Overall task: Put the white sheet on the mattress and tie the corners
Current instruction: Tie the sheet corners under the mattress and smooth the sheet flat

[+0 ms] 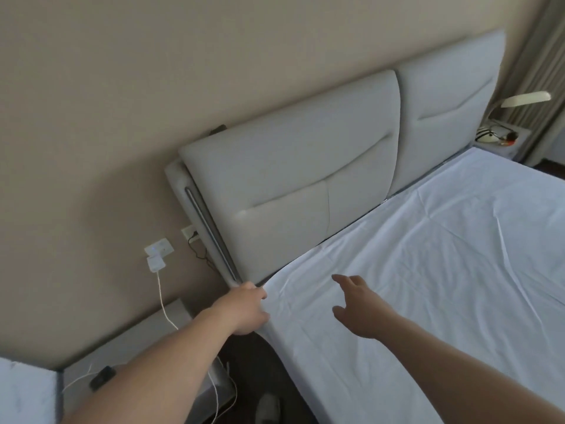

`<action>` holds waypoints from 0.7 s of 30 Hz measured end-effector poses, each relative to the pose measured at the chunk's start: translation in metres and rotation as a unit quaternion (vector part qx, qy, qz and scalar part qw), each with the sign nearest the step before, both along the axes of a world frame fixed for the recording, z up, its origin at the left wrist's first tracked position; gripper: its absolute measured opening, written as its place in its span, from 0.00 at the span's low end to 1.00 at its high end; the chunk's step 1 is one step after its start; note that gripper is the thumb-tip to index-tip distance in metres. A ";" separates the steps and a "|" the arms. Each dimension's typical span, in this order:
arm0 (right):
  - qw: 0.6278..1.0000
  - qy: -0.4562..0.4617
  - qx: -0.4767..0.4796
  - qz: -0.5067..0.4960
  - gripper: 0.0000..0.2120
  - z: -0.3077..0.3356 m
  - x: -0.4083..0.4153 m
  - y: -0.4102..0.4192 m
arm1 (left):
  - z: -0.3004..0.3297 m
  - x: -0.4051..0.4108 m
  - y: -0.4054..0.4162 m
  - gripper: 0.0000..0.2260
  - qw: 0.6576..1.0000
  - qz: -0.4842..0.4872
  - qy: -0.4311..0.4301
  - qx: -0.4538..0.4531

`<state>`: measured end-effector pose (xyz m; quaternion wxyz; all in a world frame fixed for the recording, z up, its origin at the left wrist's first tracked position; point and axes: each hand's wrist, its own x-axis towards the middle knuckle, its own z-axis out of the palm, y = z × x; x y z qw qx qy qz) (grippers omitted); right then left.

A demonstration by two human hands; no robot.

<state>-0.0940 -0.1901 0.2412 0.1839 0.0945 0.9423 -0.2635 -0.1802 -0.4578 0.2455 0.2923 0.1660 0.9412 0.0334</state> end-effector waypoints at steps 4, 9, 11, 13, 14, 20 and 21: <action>0.999 -0.038 0.001 -0.028 0.32 -0.048 -0.049 -0.020 | -0.072 -0.058 -0.003 0.21 0.997 -0.034 -0.062 -0.016; 0.993 -0.110 -0.003 -0.037 0.27 -0.141 -0.109 -0.054 | -0.184 -0.127 -0.022 0.23 0.991 -0.047 -0.124 -0.012; 0.989 -0.146 -0.003 -0.031 0.26 -0.201 -0.136 -0.072 | -0.245 -0.153 -0.031 0.23 0.989 -0.028 -0.144 0.000; 0.985 -0.168 -0.010 -0.028 0.25 -0.246 -0.156 -0.088 | -0.289 -0.173 -0.037 0.24 0.989 -0.008 -0.145 0.004; 0.984 -0.175 -0.015 -0.025 0.25 -0.271 -0.167 -0.098 | -0.313 -0.183 -0.041 0.24 0.990 0.002 -0.143 0.012; 0.981 -0.191 -0.014 0.031 0.26 -0.374 -0.226 -0.155 | -0.410 -0.214 -0.062 0.25 0.984 0.036 -0.169 0.037; 0.982 -0.186 -0.012 0.041 0.27 -0.388 -0.235 -0.165 | -0.423 -0.215 -0.067 0.27 0.983 0.038 -0.176 0.040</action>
